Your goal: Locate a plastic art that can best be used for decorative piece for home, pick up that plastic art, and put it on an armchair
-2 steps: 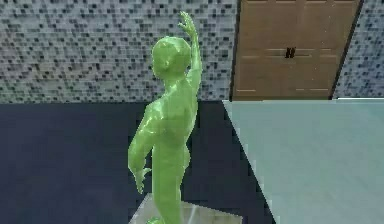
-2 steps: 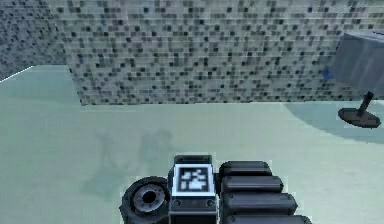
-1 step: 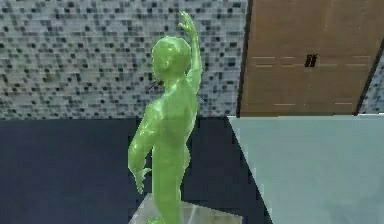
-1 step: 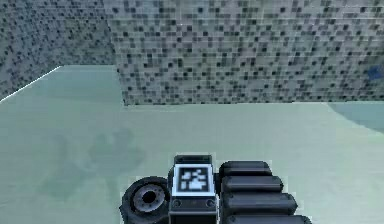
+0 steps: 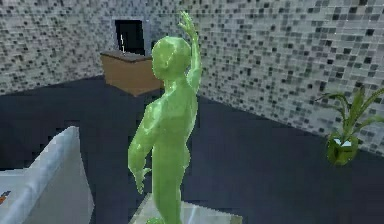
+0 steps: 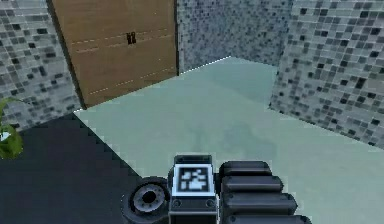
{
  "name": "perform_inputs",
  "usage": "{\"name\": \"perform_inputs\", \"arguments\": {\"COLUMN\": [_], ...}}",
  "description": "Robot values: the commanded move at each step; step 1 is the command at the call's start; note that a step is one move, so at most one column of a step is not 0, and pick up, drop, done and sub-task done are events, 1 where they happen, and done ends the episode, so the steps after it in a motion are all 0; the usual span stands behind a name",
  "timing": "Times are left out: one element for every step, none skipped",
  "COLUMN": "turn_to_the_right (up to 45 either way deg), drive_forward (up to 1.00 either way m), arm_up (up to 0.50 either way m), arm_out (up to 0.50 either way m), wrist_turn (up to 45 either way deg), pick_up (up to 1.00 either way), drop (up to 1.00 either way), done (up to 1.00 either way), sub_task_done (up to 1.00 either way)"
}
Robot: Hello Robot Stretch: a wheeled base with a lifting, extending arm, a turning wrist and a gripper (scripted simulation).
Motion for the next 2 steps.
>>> {"name": "perform_inputs", "arguments": {"turn_to_the_right": [-3.0, -3.0], "drive_forward": [0.0, 0.0], "arm_up": [0.0, 0.0], "arm_out": [0.0, 0.0], "wrist_turn": [0.0, 0.0], "pick_up": [0.0, 0.0], "drop": [0.0, 0.0], "done": [0.0, 0.0], "sub_task_done": [0.0, 0.0]}}
